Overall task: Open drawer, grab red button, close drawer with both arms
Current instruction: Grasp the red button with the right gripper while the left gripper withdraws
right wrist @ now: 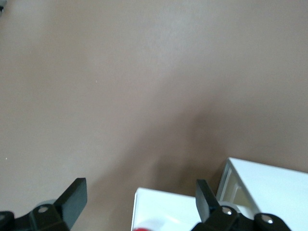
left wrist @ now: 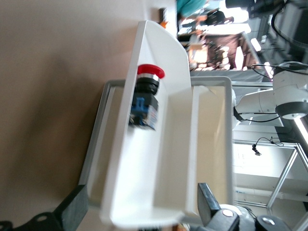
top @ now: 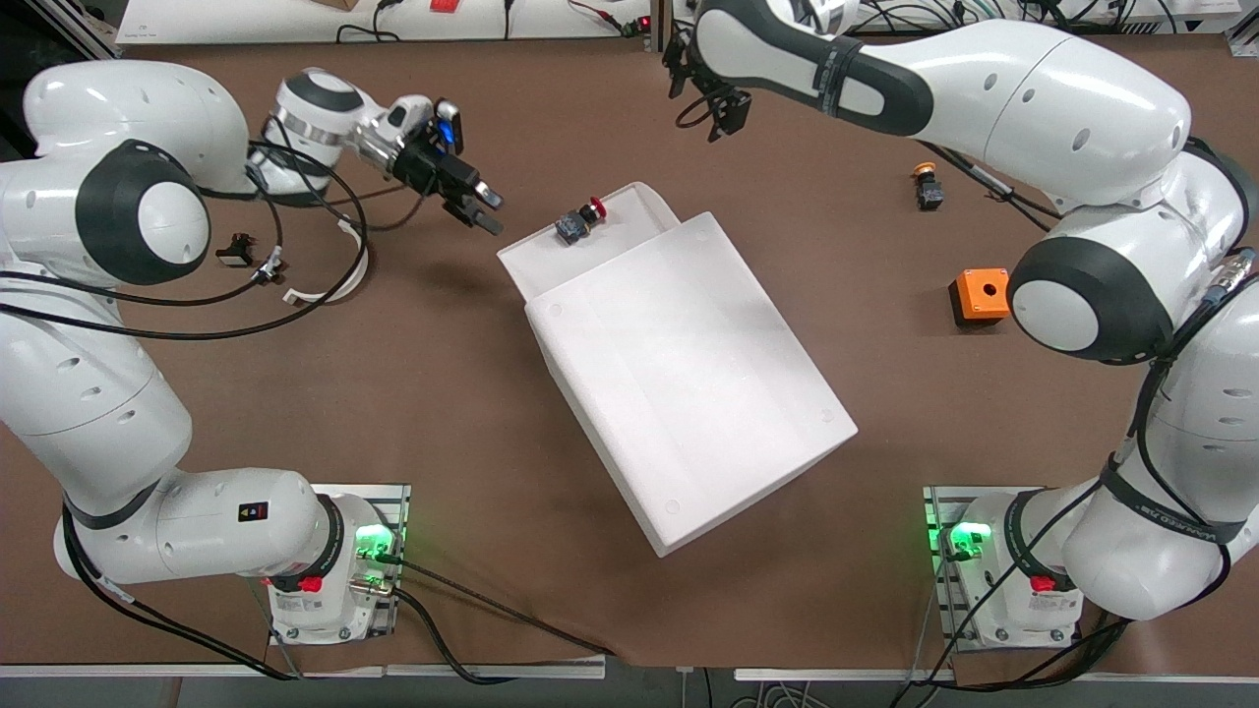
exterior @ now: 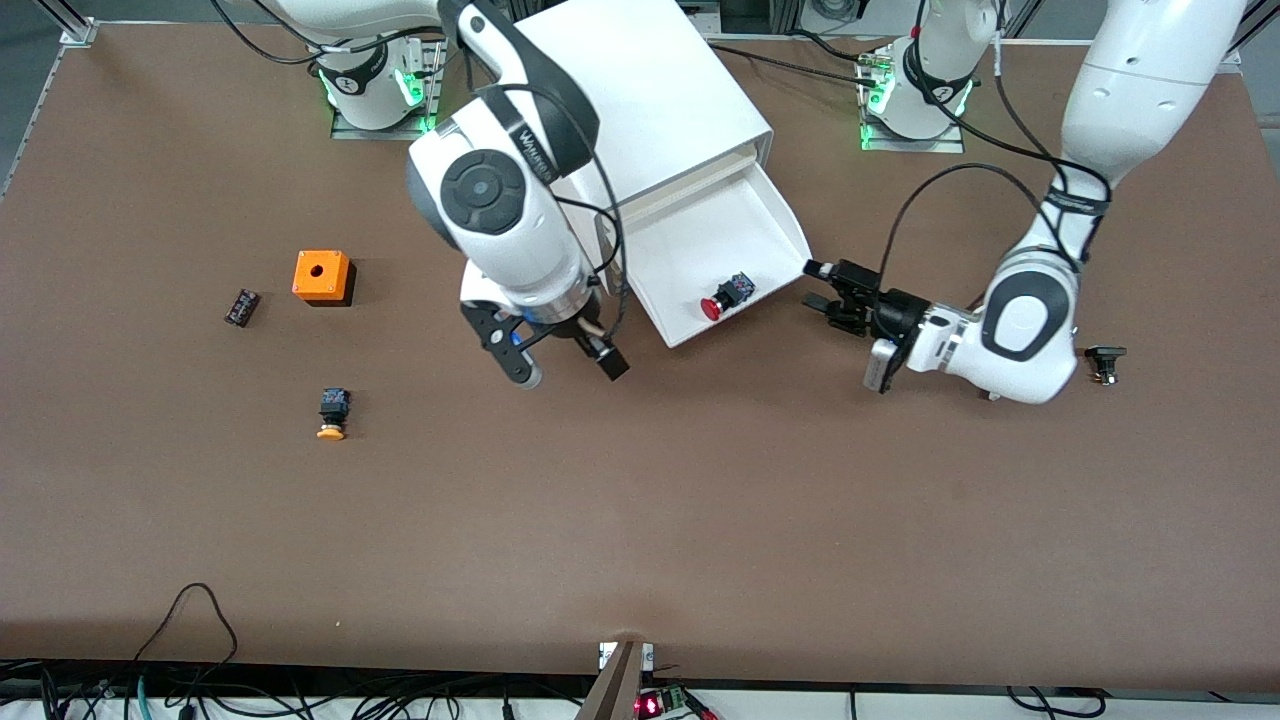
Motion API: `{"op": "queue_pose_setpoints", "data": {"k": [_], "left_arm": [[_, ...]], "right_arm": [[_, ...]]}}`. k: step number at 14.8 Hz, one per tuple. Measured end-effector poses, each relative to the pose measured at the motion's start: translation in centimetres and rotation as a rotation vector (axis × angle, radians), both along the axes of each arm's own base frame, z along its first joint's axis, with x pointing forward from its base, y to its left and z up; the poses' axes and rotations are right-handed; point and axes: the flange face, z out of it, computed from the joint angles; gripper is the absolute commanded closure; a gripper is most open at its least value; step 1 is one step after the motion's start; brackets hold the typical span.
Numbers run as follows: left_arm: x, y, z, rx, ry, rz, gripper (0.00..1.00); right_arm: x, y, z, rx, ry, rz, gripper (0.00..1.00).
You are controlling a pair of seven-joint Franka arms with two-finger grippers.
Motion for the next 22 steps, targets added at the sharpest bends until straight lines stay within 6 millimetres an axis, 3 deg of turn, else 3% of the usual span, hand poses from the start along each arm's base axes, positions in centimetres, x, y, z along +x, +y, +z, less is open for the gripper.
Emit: {"op": "queue_pose_setpoints", "data": {"k": [3, 5, 9, 12, 16, 19, 20, 21, 22], "left_arm": [[2.4, 1.8, 5.9, 0.222, 0.068, -0.050, 0.00], [3.7, 2.8, 8.7, 0.382, 0.096, -0.042, 0.00], [5.5, 4.7, 11.6, 0.661, 0.107, 0.002, 0.00], [6.8, 5.7, 14.1, 0.854, 0.046, 0.022, 0.00], [7.8, 5.9, 14.8, 1.124, -0.044, 0.028, 0.00], [8.1, 5.7, 14.6, 1.201, -0.088, 0.017, 0.00], [8.3, 5.6, 14.3, 1.205, -0.096, 0.021, 0.00], [8.5, 5.6, 14.0, 1.208, -0.099, 0.023, 0.00], [8.6, 5.7, 13.7, 1.209, -0.098, 0.023, 0.00]], "right_arm": [[-1.9, 3.3, -1.3, 0.018, -0.003, -0.038, 0.00], [-3.4, 6.0, -2.3, 0.028, 0.001, -0.059, 0.00], [-5.4, 10.5, -3.3, 0.076, -0.013, -0.113, 0.00], [-7.0, 13.1, -5.2, 0.104, -0.020, -0.134, 0.00], [-9.2, 15.5, -8.2, 0.097, -0.001, -0.138, 0.00], [-10.0, 16.1, -9.2, 0.086, 0.009, -0.132, 0.02], [-10.2, 16.3, -9.4, 0.084, 0.011, -0.130, 0.05], [-10.4, 16.4, -9.5, 0.083, 0.012, -0.127, 0.14], [-10.6, 16.6, -9.6, 0.082, 0.013, -0.123, 0.30]]}}
